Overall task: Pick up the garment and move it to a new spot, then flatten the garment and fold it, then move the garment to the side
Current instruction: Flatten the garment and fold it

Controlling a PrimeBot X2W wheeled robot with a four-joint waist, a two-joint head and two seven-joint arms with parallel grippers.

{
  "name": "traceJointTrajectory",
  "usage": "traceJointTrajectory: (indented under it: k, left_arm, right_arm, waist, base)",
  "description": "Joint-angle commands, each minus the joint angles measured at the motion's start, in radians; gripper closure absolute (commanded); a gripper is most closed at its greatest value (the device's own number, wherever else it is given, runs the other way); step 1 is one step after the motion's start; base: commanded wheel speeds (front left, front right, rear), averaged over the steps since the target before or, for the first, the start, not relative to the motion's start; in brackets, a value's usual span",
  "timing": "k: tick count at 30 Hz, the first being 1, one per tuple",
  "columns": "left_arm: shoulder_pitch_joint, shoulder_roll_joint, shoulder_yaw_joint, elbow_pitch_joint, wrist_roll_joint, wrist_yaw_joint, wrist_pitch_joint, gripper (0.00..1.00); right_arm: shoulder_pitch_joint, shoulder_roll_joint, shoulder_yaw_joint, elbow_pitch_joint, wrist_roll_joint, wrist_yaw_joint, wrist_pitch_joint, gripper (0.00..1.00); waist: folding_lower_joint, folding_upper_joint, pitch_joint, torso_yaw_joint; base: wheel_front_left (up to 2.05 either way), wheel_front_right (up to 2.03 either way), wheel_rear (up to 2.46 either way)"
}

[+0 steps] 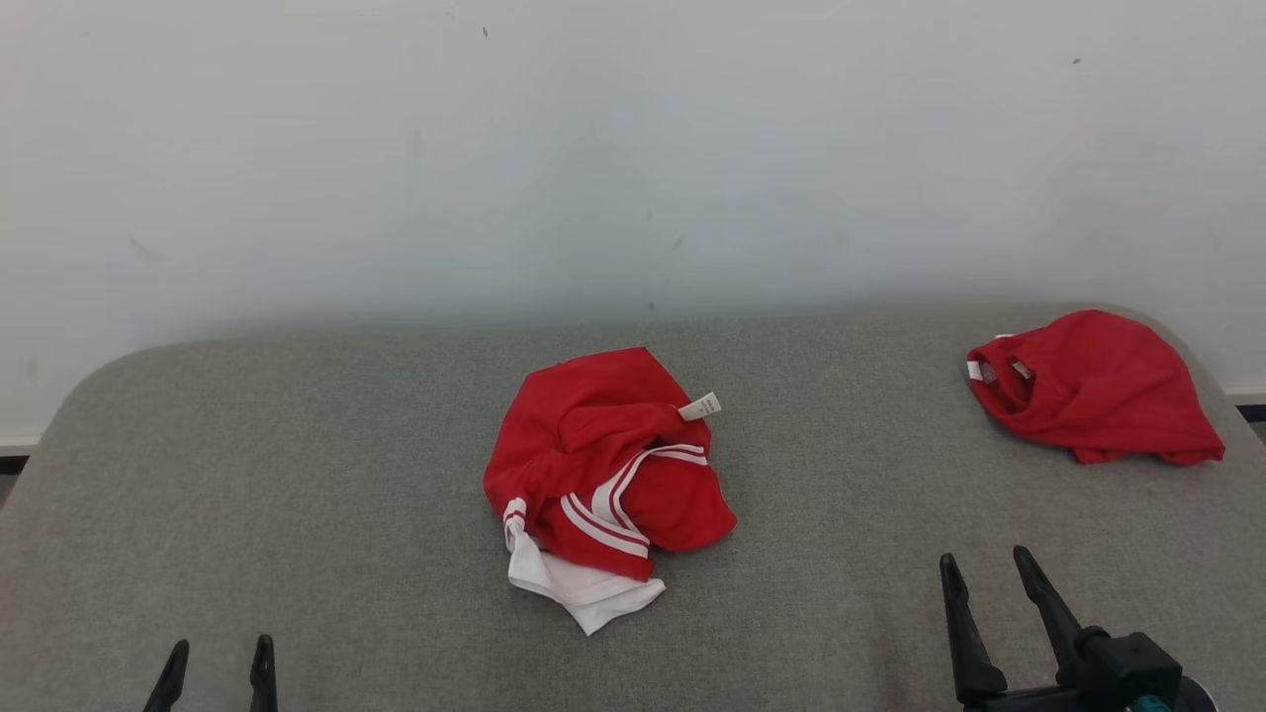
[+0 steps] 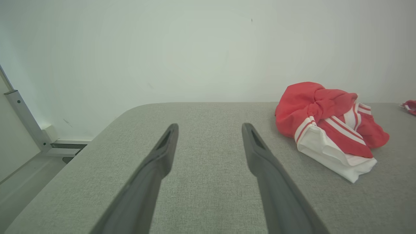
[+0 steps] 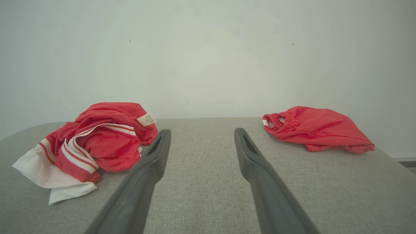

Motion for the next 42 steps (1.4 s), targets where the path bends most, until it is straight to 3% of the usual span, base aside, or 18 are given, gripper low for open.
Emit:
traceJointTrajectory:
  k: [1,42]
  left_arm:
    - [0.011,0.001,-0.008,0.007,0.008,-0.001,-0.003,0.0]
    - [-0.013,0.035,-0.053,0.044,-0.012,0.004,0.011,0.0]
  right_arm:
    - [0.011,-0.005,0.002,0.003,0.006,-0.002,0.0,0.0]
    - [0.018,-0.003,-0.006,0.011,0.012,-0.002,0.0,0.0]
  waist:
    - [0.0,-0.0001,-0.002,0.001]
    - [0.0,-0.0001,0.003,0.004]
  base:
    - [0.0,0.0,0.0]
    - [0.0,0.0,0.0]
